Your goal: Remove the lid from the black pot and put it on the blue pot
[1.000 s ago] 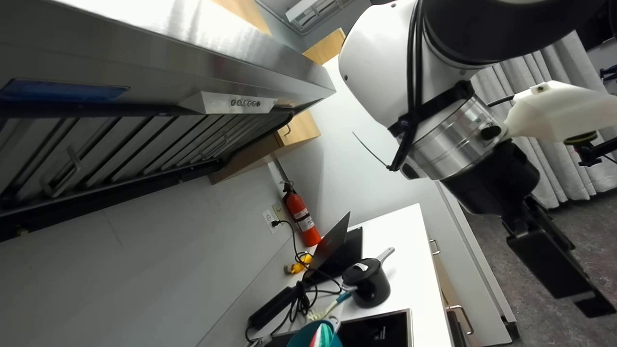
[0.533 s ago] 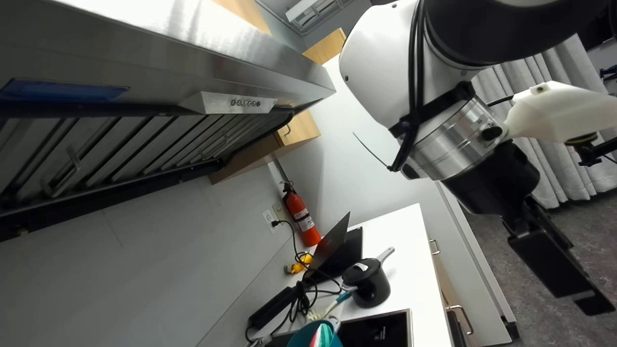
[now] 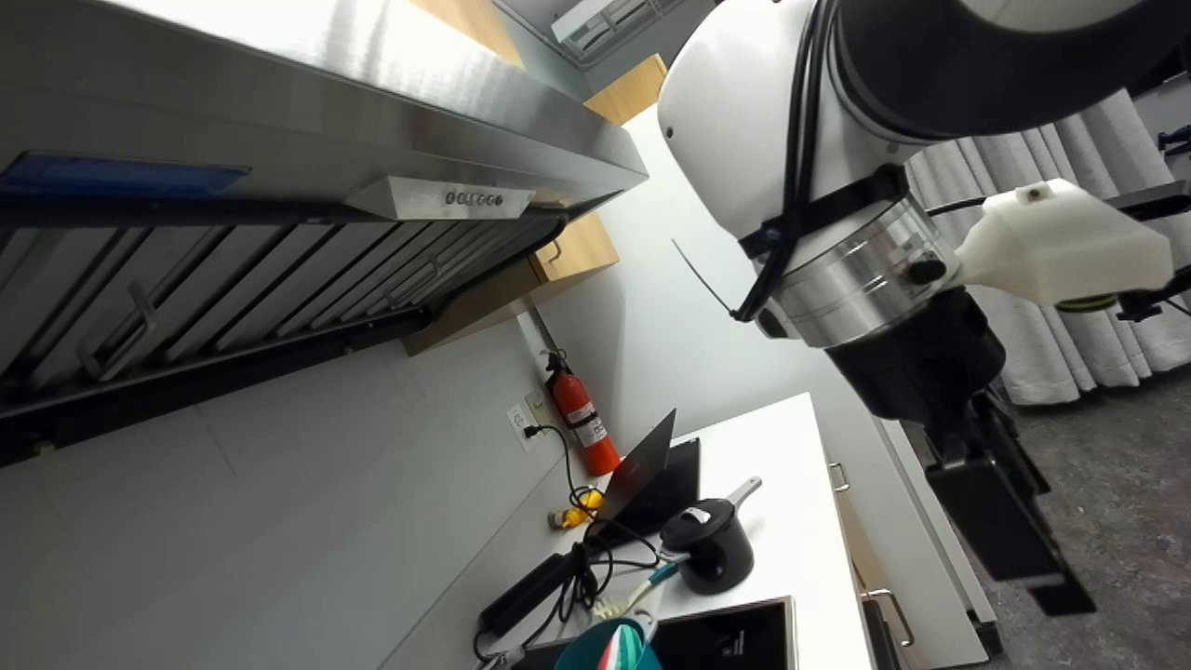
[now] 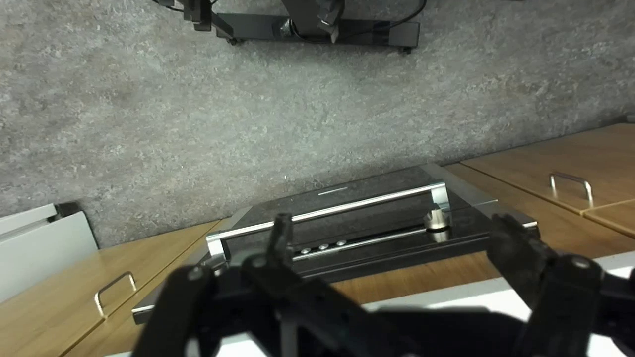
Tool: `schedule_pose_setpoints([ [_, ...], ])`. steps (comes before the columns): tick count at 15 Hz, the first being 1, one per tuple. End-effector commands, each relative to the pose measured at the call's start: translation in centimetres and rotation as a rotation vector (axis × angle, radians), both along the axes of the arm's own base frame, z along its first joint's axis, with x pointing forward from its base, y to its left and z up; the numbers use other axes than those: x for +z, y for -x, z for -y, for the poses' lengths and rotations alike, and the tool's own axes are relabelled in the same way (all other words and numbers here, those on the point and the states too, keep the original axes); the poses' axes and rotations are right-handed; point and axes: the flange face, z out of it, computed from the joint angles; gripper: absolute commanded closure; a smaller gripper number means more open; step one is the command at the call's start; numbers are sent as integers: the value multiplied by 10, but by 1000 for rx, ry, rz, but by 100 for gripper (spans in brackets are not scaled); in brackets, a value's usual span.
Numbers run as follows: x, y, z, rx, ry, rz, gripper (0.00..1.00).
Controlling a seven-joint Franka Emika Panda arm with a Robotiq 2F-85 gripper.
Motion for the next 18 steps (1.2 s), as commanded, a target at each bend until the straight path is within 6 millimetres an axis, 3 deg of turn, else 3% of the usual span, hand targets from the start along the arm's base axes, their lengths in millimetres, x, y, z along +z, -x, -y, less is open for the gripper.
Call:
schedule_pose_setpoints([
  [1,-2,-1,0,-59,15,67,0],
  [13,-5,-5,2,-97,19,74,0],
  [18,-5,-22,29,-142,32,84,0],
])
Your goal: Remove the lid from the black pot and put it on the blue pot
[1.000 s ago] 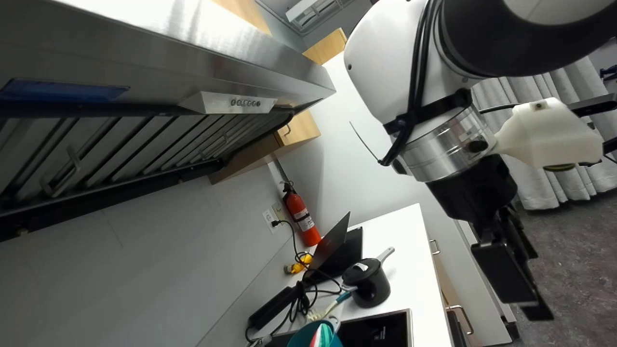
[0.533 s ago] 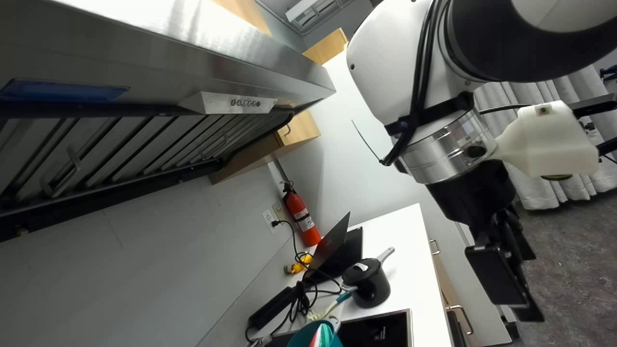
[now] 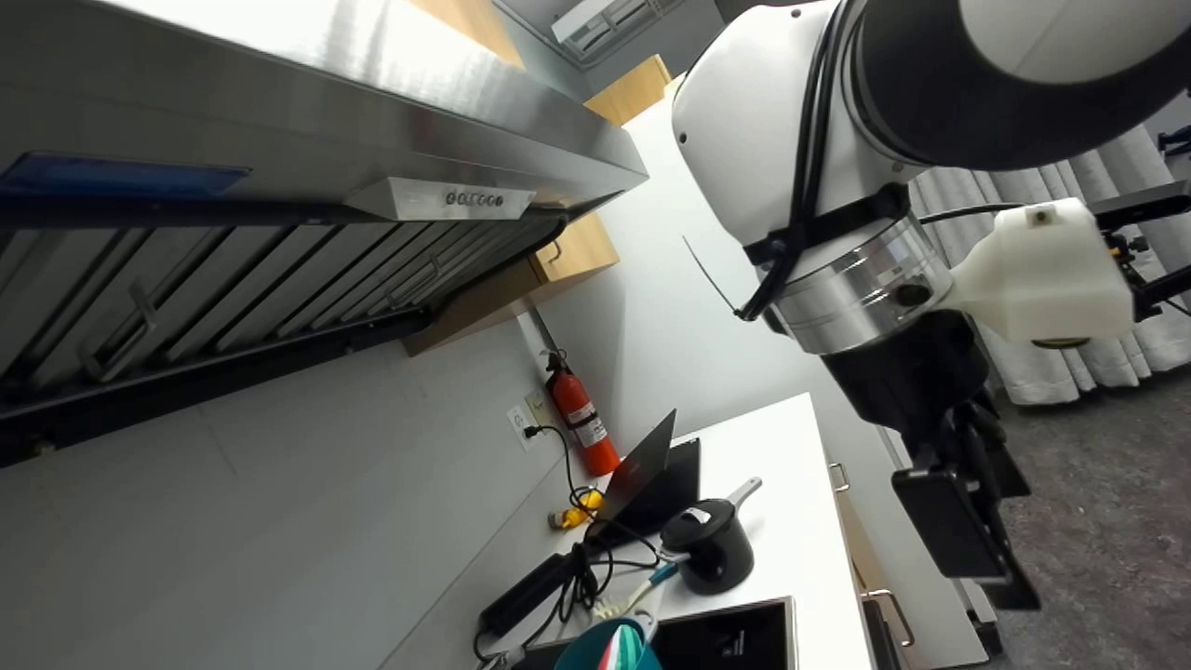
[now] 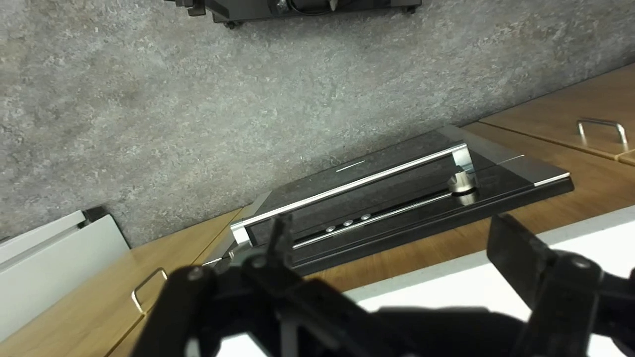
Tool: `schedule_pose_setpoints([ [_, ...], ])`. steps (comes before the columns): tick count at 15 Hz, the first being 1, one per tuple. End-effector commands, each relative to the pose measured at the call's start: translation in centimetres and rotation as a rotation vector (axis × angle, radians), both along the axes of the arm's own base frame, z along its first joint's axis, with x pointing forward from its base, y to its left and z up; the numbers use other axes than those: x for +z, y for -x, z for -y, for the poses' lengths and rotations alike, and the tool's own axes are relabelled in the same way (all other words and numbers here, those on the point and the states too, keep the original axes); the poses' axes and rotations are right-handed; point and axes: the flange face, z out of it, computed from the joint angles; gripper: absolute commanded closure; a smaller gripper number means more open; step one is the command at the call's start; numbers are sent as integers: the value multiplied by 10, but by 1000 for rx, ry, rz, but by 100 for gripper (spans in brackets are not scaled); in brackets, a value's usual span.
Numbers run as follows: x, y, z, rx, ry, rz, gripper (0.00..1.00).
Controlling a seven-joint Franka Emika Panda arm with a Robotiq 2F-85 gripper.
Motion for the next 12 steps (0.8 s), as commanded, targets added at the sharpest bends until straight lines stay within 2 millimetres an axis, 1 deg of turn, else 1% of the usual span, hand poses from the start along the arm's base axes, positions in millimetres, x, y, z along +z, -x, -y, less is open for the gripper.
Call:
schedule_pose_setpoints([
  [1,3,-18,25,-35,22,18,0],
  [6,12,-45,61,-54,82,79,0],
  [9,19,-66,73,-46,103,140,0],
  [12,24,-89,78,-46,102,202,0],
])
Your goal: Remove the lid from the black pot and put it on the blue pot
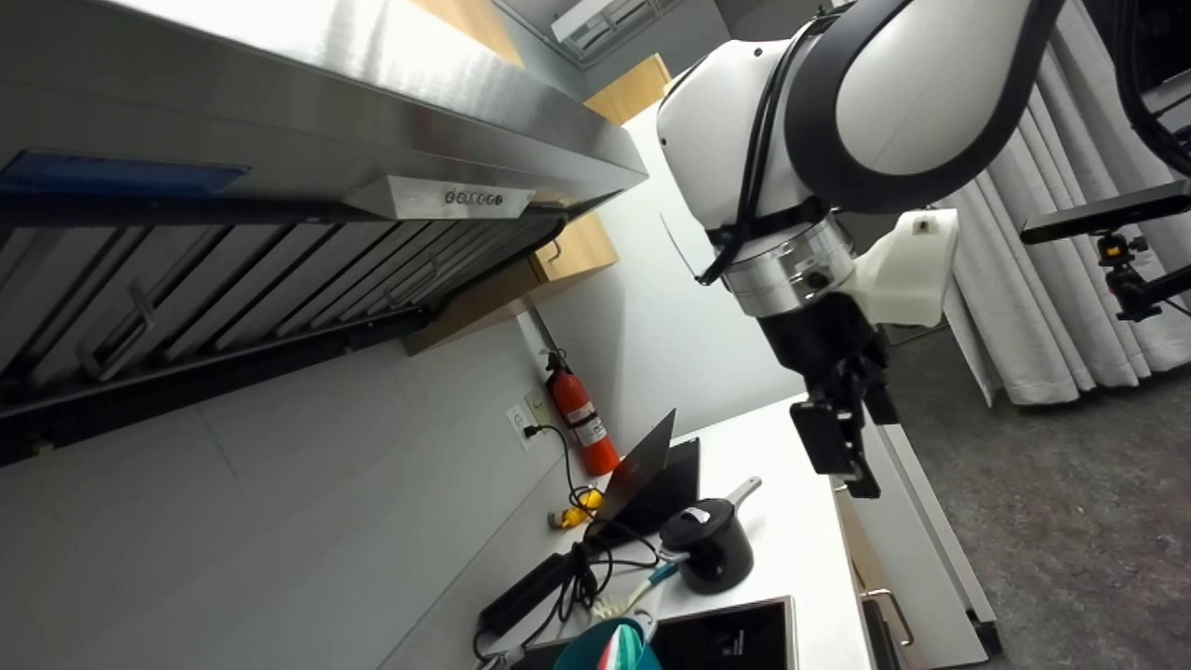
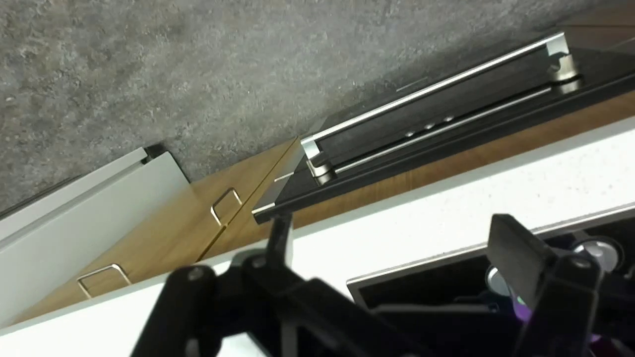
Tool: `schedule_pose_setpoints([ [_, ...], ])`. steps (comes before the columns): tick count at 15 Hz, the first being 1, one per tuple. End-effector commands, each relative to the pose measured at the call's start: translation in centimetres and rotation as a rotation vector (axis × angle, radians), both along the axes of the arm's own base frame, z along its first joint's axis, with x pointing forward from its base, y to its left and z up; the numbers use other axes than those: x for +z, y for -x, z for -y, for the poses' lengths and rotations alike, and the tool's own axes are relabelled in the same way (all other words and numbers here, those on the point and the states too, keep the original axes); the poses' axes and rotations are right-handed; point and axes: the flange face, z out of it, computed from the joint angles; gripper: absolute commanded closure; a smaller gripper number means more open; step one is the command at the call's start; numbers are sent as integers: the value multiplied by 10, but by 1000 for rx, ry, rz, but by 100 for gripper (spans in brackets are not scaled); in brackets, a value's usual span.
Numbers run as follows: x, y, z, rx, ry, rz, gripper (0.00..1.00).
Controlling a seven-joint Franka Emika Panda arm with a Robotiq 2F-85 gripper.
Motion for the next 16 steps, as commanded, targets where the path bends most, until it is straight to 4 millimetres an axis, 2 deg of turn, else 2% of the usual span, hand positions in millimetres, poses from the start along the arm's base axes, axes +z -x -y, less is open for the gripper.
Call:
schedule_pose_setpoints([
  [1,6,-34,7,-1,13,68,0],
  [4,11,-53,14,-13,-2,103,0],
  [5,8,-34,9,0,-9,73,0],
  [8,9,-45,13,-9,-12,81,0],
  [13,9,-47,13,-9,-13,81,0],
  [16,2,-50,15,-10,0,66,0],
])
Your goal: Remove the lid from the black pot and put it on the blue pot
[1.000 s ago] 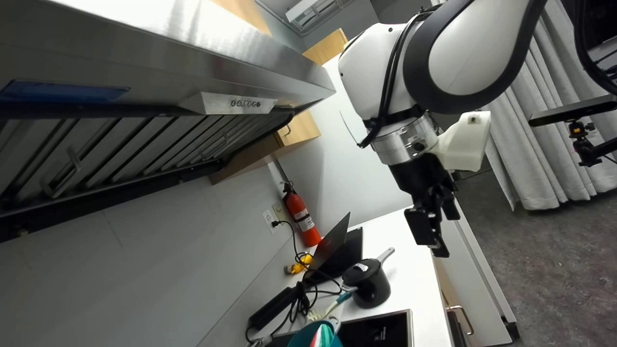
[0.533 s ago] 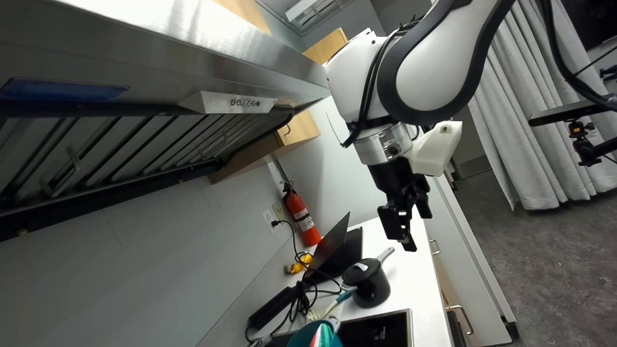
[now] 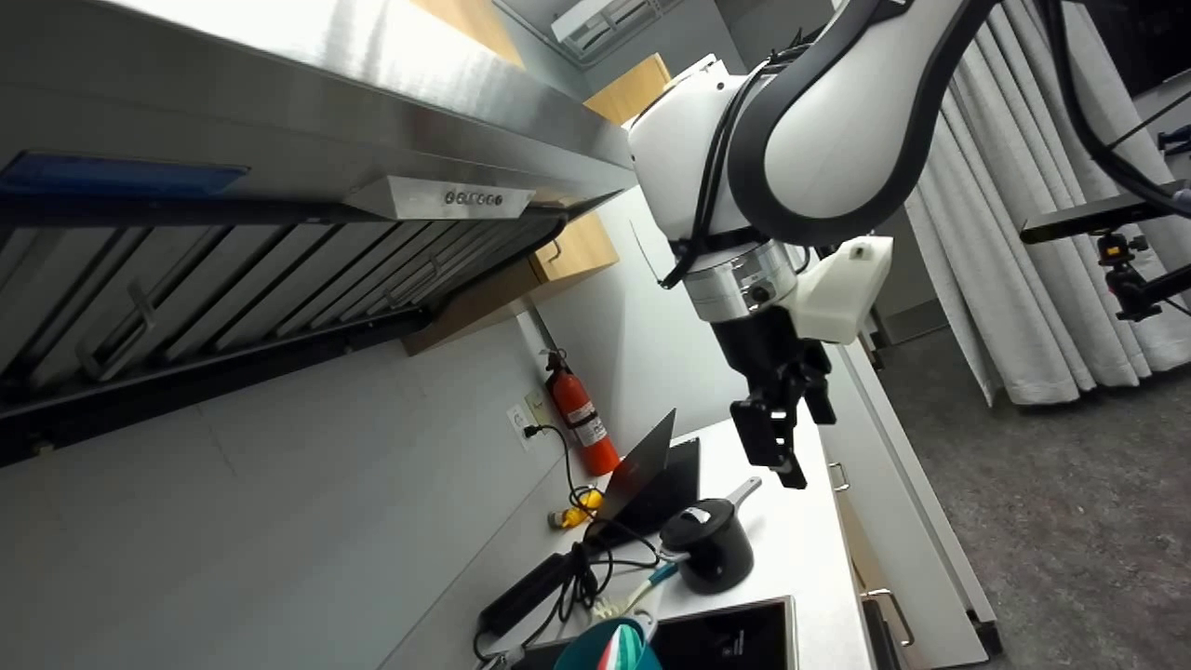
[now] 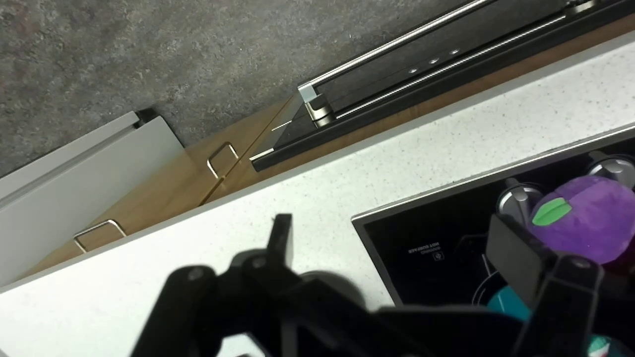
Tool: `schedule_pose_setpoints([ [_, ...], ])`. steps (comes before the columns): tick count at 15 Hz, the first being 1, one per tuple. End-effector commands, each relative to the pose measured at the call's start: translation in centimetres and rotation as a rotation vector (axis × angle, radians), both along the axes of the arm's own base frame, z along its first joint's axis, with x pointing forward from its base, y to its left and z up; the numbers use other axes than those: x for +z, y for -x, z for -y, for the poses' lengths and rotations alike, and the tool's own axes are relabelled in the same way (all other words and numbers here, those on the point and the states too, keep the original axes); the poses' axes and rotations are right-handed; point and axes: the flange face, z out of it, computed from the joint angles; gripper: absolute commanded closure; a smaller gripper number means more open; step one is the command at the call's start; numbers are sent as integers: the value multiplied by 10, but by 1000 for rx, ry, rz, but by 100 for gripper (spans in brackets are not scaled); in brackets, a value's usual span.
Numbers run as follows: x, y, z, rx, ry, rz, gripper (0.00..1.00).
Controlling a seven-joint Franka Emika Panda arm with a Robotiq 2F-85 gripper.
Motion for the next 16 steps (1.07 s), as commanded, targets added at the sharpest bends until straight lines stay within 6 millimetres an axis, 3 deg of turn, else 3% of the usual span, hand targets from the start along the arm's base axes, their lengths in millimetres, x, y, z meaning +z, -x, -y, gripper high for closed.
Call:
schedule_pose_setpoints([
  [1,-5,-9,4,-10,11,-4,0],
  [16,-3,-102,35,-144,-32,82,0],
])
